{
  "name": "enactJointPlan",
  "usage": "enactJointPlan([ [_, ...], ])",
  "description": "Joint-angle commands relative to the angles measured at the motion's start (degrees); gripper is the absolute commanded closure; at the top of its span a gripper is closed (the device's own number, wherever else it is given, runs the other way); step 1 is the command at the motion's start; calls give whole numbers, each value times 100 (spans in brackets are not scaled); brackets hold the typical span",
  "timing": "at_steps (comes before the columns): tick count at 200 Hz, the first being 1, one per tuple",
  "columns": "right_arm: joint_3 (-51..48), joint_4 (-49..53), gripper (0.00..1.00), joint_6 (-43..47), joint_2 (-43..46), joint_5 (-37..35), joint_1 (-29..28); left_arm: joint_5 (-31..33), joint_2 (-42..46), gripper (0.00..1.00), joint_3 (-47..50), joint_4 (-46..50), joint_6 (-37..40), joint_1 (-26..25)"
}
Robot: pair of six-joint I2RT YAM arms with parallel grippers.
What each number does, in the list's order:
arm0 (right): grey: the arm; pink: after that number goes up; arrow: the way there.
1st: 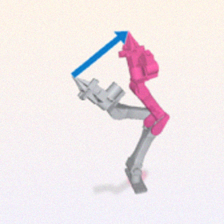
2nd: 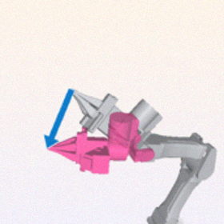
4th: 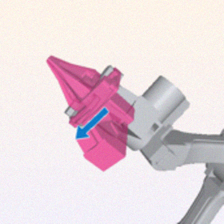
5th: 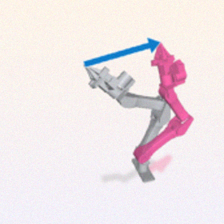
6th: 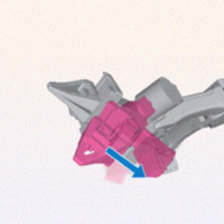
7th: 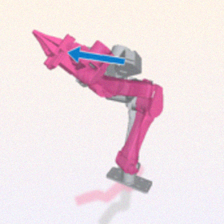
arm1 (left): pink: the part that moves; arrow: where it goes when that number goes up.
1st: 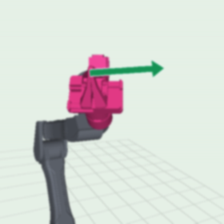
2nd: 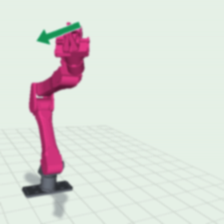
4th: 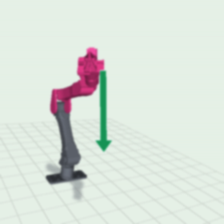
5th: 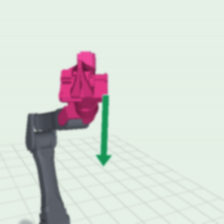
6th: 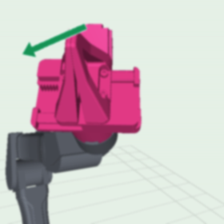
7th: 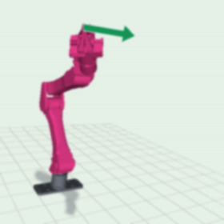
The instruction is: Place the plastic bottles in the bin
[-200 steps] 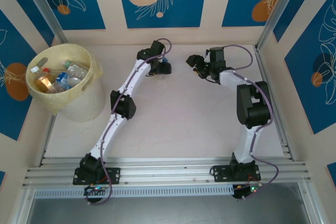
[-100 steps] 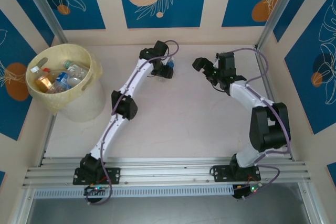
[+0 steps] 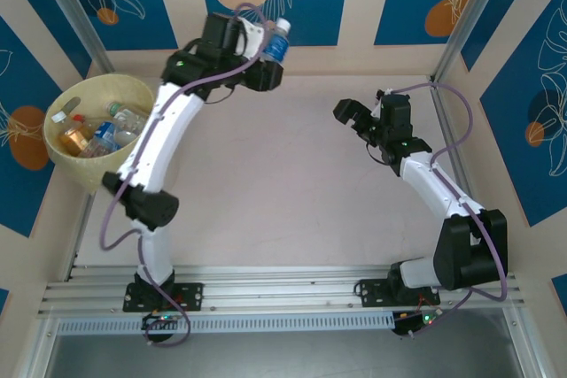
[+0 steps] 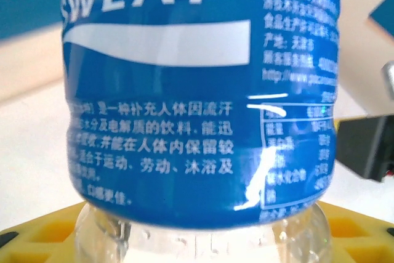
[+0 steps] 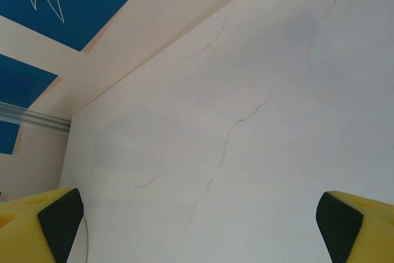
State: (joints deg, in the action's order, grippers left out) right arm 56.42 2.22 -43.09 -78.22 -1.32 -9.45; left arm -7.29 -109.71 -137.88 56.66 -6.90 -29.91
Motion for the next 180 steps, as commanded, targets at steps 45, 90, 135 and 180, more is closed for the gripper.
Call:
enactJointPlan([
  [45,263,-75,1,152,-78,266,10,2681,2853,49,3227,-1289,-380,304],
  [90,204,-12,1,143,-19,280,-38,4060,4317,50,4693,-701,-1027,1919],
  [135,227,177,1,242,45,220,-83,2475,4714,49,5606,-737,-1198,4209],
  [180,187,281,1,262,130,97,-116,1127,3714,39,5113,-731,-929,4974],
])
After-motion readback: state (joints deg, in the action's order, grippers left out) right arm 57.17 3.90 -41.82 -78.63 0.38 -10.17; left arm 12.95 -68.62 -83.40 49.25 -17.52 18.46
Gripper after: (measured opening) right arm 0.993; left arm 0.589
